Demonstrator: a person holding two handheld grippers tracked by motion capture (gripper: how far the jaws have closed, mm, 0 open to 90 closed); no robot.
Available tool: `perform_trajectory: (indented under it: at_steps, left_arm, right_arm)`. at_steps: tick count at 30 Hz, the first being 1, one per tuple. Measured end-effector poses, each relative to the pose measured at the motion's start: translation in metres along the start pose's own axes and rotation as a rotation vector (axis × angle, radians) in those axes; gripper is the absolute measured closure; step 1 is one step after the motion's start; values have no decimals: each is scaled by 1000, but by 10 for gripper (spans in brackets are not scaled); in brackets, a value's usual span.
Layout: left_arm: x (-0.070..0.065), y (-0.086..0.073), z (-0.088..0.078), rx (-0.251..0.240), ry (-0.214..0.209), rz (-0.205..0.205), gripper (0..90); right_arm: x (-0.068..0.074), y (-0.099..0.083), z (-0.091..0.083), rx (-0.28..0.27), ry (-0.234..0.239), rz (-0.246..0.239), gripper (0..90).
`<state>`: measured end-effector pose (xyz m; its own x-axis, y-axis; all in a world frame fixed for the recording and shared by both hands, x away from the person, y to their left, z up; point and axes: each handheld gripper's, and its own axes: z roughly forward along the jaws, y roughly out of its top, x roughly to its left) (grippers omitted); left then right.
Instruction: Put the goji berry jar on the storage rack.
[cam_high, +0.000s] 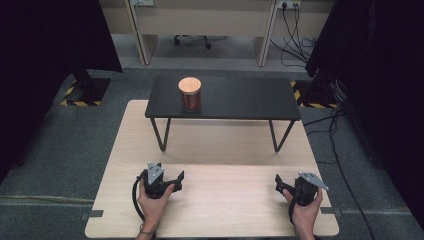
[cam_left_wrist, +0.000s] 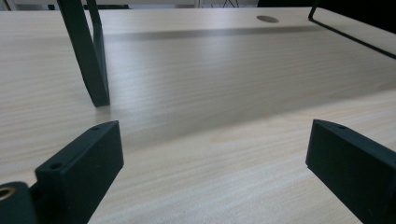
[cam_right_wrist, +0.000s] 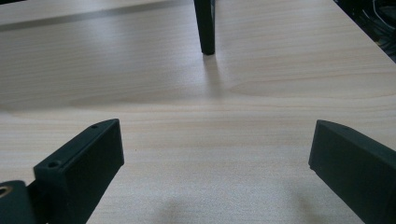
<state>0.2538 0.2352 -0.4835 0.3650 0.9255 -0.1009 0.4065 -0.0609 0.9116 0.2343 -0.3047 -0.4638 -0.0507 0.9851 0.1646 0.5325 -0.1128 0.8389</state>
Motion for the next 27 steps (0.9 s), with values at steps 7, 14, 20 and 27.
perform_trajectory:
  at_steps: [7, 14, 20, 27]
  left_arm:
    - [0, 2, 1, 13, -5, 1, 32]
    - [1, 2, 1, 11, -2, -20, 32]
    - [0, 2, 1, 11, 0, -11, 32]
    - [1, 2, 1, 11, -1, -11, 32]
  right_arm:
    - [-2, 0, 0, 0, 7, 8, 31]
    - [-1, -1, 0, -4, 6, 0, 32]
    - [-1, -1, 0, -3, 4, -3, 32]
    - [-1, 0, 0, -2, 6, 1, 32]
